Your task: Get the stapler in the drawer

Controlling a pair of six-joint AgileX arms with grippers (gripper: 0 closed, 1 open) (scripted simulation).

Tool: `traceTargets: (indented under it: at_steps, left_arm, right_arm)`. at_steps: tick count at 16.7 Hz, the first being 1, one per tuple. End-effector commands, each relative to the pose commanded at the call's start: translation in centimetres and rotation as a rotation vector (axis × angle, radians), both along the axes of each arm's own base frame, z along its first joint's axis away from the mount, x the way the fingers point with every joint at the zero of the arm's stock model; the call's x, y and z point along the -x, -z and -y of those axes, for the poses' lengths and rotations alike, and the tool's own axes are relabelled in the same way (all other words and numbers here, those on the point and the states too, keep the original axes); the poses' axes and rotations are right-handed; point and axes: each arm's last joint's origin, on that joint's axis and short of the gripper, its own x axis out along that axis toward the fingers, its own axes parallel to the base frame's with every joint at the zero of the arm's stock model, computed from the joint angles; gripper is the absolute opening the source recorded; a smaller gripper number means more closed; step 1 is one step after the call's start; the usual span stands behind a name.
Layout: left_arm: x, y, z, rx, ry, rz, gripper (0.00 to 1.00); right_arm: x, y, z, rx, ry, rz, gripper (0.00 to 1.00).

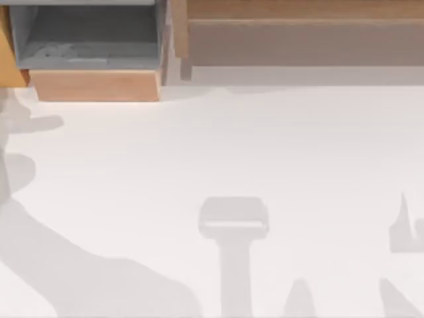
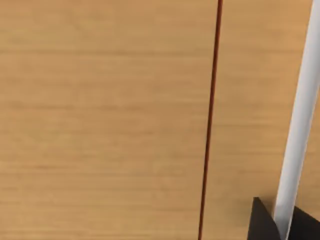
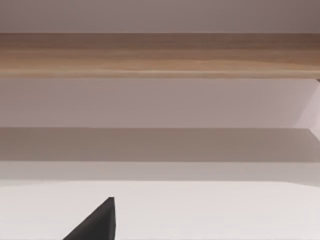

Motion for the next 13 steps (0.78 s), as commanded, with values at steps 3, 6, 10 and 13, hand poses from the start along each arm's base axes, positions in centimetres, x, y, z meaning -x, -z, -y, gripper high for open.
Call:
traceTargets:
  at_steps: [3, 6, 10, 13]
  left_arm:
    - [0.00, 0.00, 0.00, 0.000, 0.000, 0.000, 0.00]
    - [0.00, 0.00, 0.00, 0.000, 0.000, 0.000, 0.23]
    - [0.00, 0.00, 0.00, 0.000, 0.000, 0.000, 0.53]
    - [0.00, 0.00, 0.00, 0.000, 0.000, 0.000, 0.75]
  right_arm:
    - [0.00, 0.00, 0.00, 0.000, 0.000, 0.000, 1.00]
    - [0.00, 0.00, 0.00, 0.000, 0.000, 0.000, 1.00]
    - [0.00, 0.00, 0.00, 0.000, 0.000, 0.000, 1.00]
    - [0.00, 0.00, 0.00, 0.000, 0.000, 0.000, 1.00]
